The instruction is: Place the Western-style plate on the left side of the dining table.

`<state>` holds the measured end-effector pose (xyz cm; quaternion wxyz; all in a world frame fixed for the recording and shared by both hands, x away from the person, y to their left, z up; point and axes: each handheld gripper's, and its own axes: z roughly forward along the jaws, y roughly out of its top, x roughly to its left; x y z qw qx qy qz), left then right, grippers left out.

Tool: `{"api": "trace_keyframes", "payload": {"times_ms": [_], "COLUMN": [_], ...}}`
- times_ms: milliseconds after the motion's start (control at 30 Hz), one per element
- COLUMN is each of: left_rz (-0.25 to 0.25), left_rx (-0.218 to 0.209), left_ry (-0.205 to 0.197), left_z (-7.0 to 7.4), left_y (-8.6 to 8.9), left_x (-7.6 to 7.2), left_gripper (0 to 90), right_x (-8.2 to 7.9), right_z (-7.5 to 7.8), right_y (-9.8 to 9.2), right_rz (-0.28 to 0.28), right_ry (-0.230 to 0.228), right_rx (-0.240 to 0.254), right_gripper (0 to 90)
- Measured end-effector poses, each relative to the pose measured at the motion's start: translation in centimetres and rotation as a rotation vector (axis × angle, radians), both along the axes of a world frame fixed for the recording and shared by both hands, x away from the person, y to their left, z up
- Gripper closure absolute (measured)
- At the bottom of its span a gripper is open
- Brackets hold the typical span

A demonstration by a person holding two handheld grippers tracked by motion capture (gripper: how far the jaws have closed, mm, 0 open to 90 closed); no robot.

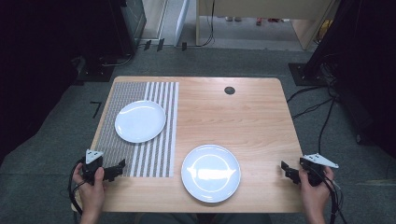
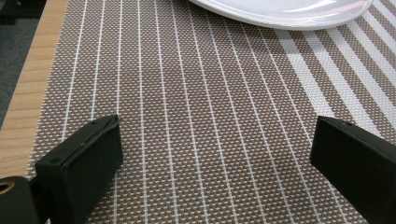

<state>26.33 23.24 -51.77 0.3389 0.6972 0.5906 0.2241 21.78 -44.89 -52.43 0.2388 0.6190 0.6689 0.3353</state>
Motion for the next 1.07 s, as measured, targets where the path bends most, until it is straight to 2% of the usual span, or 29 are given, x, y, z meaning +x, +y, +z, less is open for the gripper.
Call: {"api": "trace_keyframes", "payload": {"times_ms": [100,233,1067], "left_rz": [-0.001,0.0,-0.002], "left_rx": [0.009,0.001,0.012], "left_ry": [0.003,0.0,0.003], "left_z": [0.01,0.0,0.0], "left_y": [-0.06,-0.01,-0.08], "left_x": [0.0,0.0,0.01], "left_gripper": [2.4,2.4,2.4], "right_x": [0.1,0.15,0.11], "right_z": [-0.04,-0.08,-0.09], "right_y": [0.41,0.75,1.1], "right_rz": [0.004,0.006,0.014], "right_ry": [0.009,0.015,0.015], "right_rx": [-0.035,-0.067,-0.07], "right_gripper": [14.3,13.6,12.6]}}
